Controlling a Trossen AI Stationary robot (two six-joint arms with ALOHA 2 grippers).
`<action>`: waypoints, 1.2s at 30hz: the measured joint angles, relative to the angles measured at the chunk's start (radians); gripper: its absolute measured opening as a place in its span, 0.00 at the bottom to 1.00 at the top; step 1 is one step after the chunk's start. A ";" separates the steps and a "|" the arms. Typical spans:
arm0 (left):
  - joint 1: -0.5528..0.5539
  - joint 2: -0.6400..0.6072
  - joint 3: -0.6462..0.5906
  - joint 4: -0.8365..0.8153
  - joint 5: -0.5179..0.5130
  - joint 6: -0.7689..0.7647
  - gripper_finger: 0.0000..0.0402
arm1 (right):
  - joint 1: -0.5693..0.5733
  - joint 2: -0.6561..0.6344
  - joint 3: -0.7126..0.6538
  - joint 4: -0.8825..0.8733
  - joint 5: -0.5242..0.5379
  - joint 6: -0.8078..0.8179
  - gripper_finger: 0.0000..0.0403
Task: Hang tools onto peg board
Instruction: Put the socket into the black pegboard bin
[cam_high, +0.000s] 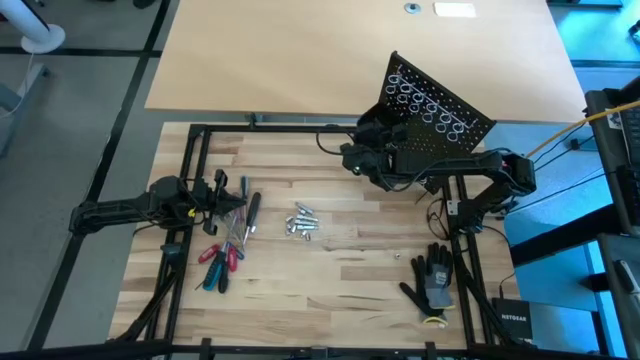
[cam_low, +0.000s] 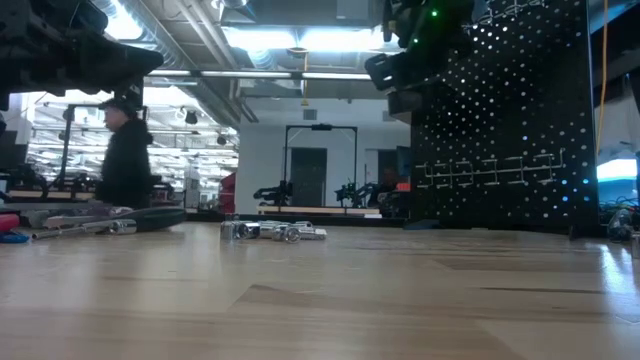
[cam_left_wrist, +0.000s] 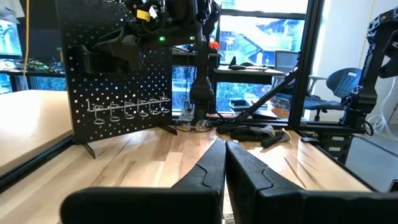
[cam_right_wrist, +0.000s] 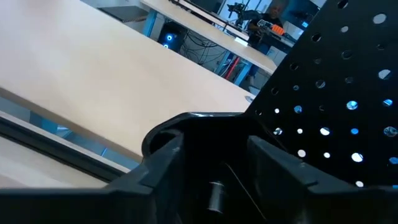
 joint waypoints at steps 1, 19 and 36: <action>0.000 0.000 0.000 0.000 0.000 0.000 0.00 | 0.003 0.000 0.007 -0.002 -0.001 -0.001 0.47; 0.000 0.000 0.000 0.000 0.000 -0.020 0.00 | 0.298 0.004 0.220 0.002 -0.420 -0.197 0.52; 0.000 0.000 0.000 0.001 0.000 -0.015 0.00 | 0.401 0.279 0.220 -0.017 -0.869 0.089 0.52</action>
